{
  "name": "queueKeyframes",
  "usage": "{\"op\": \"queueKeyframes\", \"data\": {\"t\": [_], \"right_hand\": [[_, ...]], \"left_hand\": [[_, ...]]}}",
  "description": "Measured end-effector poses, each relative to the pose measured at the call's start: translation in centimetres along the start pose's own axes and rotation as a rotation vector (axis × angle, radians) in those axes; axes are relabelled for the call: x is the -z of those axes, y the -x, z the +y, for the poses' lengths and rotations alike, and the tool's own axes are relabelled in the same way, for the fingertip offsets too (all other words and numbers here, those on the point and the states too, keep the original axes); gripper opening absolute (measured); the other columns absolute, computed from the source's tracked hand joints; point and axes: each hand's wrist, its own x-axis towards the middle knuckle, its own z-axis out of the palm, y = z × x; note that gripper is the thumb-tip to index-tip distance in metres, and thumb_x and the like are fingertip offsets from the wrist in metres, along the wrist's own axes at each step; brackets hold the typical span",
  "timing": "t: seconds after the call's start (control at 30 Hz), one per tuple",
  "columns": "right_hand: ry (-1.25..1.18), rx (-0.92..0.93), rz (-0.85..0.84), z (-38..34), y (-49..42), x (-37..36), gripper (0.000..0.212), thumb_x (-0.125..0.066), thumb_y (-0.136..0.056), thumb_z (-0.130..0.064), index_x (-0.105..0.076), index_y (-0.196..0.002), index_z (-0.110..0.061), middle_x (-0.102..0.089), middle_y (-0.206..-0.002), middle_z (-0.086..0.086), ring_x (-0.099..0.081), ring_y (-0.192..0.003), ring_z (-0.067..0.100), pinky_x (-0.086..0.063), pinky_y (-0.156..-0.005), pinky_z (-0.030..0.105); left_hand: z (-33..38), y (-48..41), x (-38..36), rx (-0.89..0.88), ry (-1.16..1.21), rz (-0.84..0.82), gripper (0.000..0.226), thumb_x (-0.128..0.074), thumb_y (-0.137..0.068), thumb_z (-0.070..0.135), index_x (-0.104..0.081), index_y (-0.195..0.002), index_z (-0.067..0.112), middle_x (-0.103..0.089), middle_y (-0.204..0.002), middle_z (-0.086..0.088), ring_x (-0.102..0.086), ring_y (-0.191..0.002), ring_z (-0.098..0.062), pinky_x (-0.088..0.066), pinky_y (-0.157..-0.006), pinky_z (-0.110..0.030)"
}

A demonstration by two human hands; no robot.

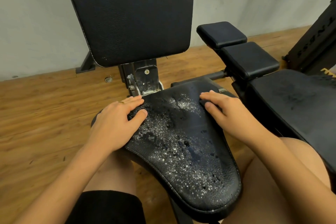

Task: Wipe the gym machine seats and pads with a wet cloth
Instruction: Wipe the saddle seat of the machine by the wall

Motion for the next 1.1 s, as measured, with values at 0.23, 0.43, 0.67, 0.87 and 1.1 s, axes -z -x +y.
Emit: {"op": "queueKeyframes", "data": {"t": [0.23,0.43,0.67,0.87,1.1], "right_hand": [[0.28,-0.108,-0.119,0.7,-11.5,-1.9,0.03,-0.042,-0.099,-0.025,-0.067,-0.114,-0.015,-0.068,-0.116,0.014,-0.061,-0.106,0.039,-0.05,-0.085,0.045],[0.329,-0.076,-0.131,0.2,-9.9,-1.3,0.03,-0.042,-0.098,-0.018,-0.067,-0.114,-0.02,-0.068,-0.116,0.01,-0.061,-0.103,0.037,-0.05,-0.081,0.041],[0.096,0.017,-0.067,-1.0,-0.9,0.2,0.035,-0.047,-0.101,-0.017,-0.059,-0.133,-0.024,-0.056,-0.141,-0.005,-0.038,-0.141,0.015,-0.039,-0.109,0.047],[0.279,-0.094,-0.14,-0.5,-10.5,-1.9,0.03,-0.043,-0.099,-0.021,-0.067,-0.114,-0.012,-0.067,-0.118,0.016,-0.06,-0.105,0.039,-0.049,-0.085,0.045],[0.223,-0.047,-0.134,-1.1,-4.9,-0.1,0.035,-0.046,-0.101,-0.022,-0.06,-0.134,-0.023,-0.058,-0.139,-0.003,-0.051,-0.131,0.023,-0.041,-0.102,0.036]], "left_hand": [[-0.2,-0.4,-0.4,-0.007,0.125,0.047,0.045,-0.049,-0.093,0.056,-0.067,-0.127,0.034,-0.055,-0.136,0.025,-0.042,-0.132,0.006,-0.035,-0.111,-0.032],[-0.3,0.0,0.2,-0.046,0.051,0.022,0.045,-0.049,-0.097,0.052,-0.06,-0.136,0.033,-0.049,-0.143,0.022,-0.039,-0.137,0.003,-0.029,-0.119,-0.035],[-0.8,-0.5,-0.8,-0.013,0.121,0.053,0.047,-0.047,-0.091,0.057,-0.065,-0.129,0.036,-0.054,-0.136,0.027,-0.043,-0.134,0.004,-0.037,-0.114,-0.039],[-0.8,-0.4,-0.3,-0.032,0.039,-0.012,0.054,-0.041,-0.091,0.06,-0.057,-0.137,0.037,-0.047,-0.144,0.026,-0.037,-0.139,0.001,-0.03,-0.119,-0.039],[-1.1,1.1,-0.1,-0.143,-0.054,-0.076,0.076,-0.013,-0.09,0.067,-0.038,-0.152,0.03,-0.027,-0.157,0.019,-0.018,-0.146,0.005,-0.011,-0.121,-0.023]]}}
